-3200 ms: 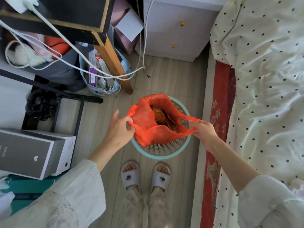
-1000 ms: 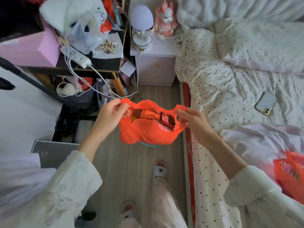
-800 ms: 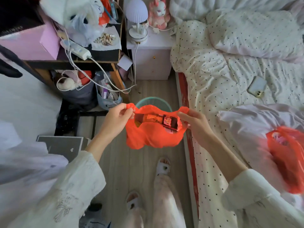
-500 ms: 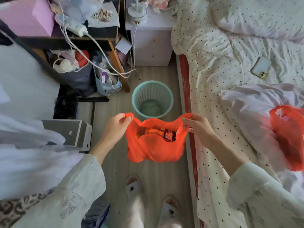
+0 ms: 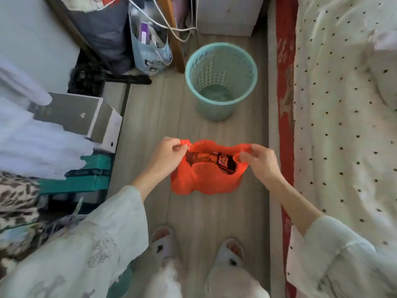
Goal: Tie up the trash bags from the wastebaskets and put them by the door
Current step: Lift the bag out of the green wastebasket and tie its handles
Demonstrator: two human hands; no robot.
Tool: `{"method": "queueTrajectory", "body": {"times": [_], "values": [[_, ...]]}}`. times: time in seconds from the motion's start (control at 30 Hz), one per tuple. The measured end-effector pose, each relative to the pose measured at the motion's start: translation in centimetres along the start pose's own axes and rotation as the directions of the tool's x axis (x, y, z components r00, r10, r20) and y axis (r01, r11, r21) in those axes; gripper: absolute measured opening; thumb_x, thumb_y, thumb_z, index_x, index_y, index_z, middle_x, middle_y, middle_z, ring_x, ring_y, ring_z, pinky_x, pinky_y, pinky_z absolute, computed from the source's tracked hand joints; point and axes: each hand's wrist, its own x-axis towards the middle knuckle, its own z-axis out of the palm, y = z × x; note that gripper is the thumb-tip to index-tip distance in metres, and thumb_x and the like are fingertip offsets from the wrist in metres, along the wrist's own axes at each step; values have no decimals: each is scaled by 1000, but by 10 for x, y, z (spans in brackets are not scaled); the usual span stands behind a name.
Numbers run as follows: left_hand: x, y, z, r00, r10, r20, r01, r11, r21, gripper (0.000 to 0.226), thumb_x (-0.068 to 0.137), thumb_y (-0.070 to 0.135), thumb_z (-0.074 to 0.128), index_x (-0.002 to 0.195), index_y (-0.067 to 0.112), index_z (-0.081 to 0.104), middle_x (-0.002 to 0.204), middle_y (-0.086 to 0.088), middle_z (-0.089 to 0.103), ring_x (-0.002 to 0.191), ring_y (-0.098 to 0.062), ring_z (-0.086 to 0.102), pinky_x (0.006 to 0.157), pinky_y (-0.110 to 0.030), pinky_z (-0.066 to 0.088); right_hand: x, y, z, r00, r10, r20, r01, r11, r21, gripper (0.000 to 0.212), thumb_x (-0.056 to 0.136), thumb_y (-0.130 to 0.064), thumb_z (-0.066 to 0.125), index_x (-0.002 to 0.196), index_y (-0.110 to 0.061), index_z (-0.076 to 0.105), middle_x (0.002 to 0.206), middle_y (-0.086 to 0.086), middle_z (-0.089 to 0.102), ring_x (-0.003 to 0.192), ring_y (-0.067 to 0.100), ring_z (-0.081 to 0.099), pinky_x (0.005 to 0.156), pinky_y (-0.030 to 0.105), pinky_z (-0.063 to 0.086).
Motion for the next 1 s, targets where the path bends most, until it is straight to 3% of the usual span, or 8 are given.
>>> {"method": "queueTrajectory", "body": {"times": [0.13,0.23,0.37,0.47,0.53,0.67,0.83,1.0], "values": [[32,-35,24,971,175,-166,-199,970,-139,28,78,22,60,92,-1,68,86,16,44,109,-16,47,94,-28,41,32,30,28,966,-168,-196,155,985,-78,16,83,-13,61,93,-9,72,101,8,68,90,21,62,85,27,45],[64,-47,34,941,272,-200,-314,923,-222,23,81,19,60,98,6,67,95,20,49,102,1,47,87,-18,37,65,39,41,876,-346,-336,319,938,-135,16,85,-17,62,96,-10,71,103,-1,52,96,15,53,83,19,37],[100,-54,54,886,415,-208,-464,789,-402,23,85,6,57,100,23,57,103,11,59,87,18,56,84,-7,42,98,43,59,799,-457,-391,528,844,91,13,88,-7,57,96,-14,65,104,-2,55,100,8,54,89,22,44],[125,-71,70,831,495,-252,-555,717,-421,30,79,13,61,103,27,50,100,12,63,92,4,63,89,-16,47,112,49,71,773,-508,-381,608,764,215,16,88,-5,56,102,-10,61,87,-6,60,77,-6,54,73,8,42],[135,-82,80,802,526,-283,-597,705,-383,32,75,21,63,99,34,46,98,7,67,100,-17,65,95,-31,47,120,58,78,754,-544,-369,642,729,236,21,86,-5,59,105,-14,58,89,-7,61,82,-1,57,78,14,46],[140,-100,100,777,552,-303,-629,672,-391,39,71,17,65,96,27,38,100,0,64,101,-19,63,97,-33,45,124,80,93,722,-572,-390,681,687,252,29,83,3,59,104,-15,51,86,-10,57,74,-9,55,68,5,43],[127,-131,107,820,533,-210,-571,733,-369,55,78,4,68,126,10,42,112,11,53,88,29,49,78,4,36,122,92,103,734,-581,-352,676,672,303,47,82,6,60,120,-13,43,92,-1,60,72,-10,58,67,5,46],[104,-176,119,874,484,-38,-450,778,-437,83,63,29,72,135,24,30,126,12,50,109,8,52,85,1,40,121,116,122,826,-495,-269,564,731,385,74,76,-9,73,134,-15,28,140,5,44,123,-9,45,106,21,39]]}}
